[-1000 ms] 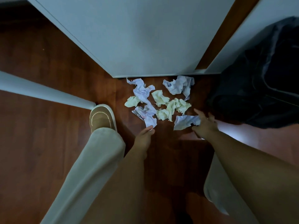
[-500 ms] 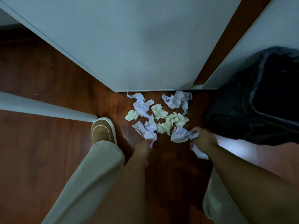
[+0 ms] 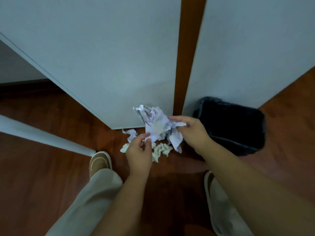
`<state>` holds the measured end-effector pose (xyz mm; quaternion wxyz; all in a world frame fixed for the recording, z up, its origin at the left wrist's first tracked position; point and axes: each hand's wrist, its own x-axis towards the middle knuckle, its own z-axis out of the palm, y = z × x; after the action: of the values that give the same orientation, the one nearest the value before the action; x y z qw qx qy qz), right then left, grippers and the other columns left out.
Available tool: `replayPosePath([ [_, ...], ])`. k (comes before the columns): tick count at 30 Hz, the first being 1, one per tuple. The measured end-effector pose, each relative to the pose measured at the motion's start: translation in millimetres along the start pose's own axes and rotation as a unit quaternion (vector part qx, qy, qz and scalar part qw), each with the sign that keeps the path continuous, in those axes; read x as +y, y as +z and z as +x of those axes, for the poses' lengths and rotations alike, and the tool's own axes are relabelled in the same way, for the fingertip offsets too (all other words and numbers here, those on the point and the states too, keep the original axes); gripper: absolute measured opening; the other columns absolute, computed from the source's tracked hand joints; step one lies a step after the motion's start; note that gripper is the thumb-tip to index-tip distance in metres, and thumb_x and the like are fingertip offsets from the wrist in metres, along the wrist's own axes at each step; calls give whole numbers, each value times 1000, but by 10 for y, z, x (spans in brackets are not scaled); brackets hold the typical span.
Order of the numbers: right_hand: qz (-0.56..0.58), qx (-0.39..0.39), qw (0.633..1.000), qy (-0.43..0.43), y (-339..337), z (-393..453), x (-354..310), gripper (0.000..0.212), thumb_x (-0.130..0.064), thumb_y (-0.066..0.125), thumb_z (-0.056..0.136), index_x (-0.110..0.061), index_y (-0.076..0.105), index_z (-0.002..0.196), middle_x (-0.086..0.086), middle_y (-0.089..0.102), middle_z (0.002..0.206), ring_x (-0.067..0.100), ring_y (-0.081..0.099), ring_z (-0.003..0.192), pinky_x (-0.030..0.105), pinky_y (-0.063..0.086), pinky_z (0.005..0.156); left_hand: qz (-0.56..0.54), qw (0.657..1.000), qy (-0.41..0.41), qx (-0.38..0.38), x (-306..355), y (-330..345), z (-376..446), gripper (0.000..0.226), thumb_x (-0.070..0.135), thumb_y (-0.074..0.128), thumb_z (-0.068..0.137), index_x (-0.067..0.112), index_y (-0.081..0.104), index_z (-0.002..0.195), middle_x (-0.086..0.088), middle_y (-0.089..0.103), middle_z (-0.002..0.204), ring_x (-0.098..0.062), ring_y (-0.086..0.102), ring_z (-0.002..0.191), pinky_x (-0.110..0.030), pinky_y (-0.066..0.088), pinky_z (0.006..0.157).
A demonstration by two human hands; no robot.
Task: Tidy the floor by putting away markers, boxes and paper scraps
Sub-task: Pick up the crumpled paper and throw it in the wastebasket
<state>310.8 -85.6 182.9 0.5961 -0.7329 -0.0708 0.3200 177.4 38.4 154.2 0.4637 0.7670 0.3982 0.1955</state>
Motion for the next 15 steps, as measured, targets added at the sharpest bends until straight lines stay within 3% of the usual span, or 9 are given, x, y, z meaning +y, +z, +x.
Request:
replayPosePath([
  [3, 8, 125, 989, -73, -611, -267, -434, 32, 4, 56, 90, -15, 72, 109, 3, 73, 90, 12, 71, 80, 21, 57, 79, -60, 997, 36, -38, 508, 258, -13, 16, 9, 65, 89, 18, 66, 102, 11, 68, 92, -10, 67, 79, -12, 50, 68],
  [4, 0, 174, 981, -84, -827, -342, -483, 33, 1, 57, 90, -19, 71, 112, 9, 72, 89, 13, 70, 74, 22, 58, 78, -73, 995, 51, -50, 675, 359, -22, 18, 10, 65, 89, 23, 64, 101, 15, 66, 91, -9, 66, 78, -12, 50, 67],
  [6, 5, 245, 966, -81, -1197, -451, -518, 35, -8, 64, 88, -28, 69, 116, 21, 67, 111, 18, 68, 83, 34, 56, 90, -77, 991, 72, -84, 963, 581, -51, 21, 12, 65, 89, 27, 61, 102, 19, 64, 91, -5, 64, 78, -10, 49, 67],
  [7, 7, 267, 960, -79, -1329, -464, -522, 36, -11, 66, 87, -30, 68, 118, 18, 64, 120, 13, 65, 86, 32, 53, 93, -71, 989, 80, -104, 1071, 693, -68, 21, 12, 64, 89, 26, 61, 104, 18, 64, 92, -4, 63, 78, -8, 48, 67],
  [10, -47, 293, 952, -70, -1521, -419, -484, 38, -12, 65, 85, -32, 67, 117, 2, 56, 124, 3, 57, 88, 20, 47, 90, -33, 983, 106, -145, 1249, 1028, -82, 24, 12, 63, 90, 17, 64, 113, 6, 68, 100, -8, 63, 82, -15, 51, 75],
  [12, -77, 296, 951, -33, -1536, -342, -384, 35, -21, 62, 77, -35, 69, 108, 2, 61, 119, 13, 62, 95, 30, 52, 92, 20, 978, 105, -181, 1233, 1195, -67, 26, 17, 63, 90, 16, 66, 116, 0, 70, 104, -13, 65, 87, -26, 54, 81],
  [15, -148, 261, 949, 95, -1543, -228, -226, 21, -31, 51, 72, -28, 62, 89, 2, 66, 87, 25, 59, 81, 35, 50, 81, 120, 955, 113, -248, 1058, 1361, -74, 23, 28, 58, 93, 20, 70, 110, 0, 71, 106, -16, 66, 95, -31, 53, 85],
])
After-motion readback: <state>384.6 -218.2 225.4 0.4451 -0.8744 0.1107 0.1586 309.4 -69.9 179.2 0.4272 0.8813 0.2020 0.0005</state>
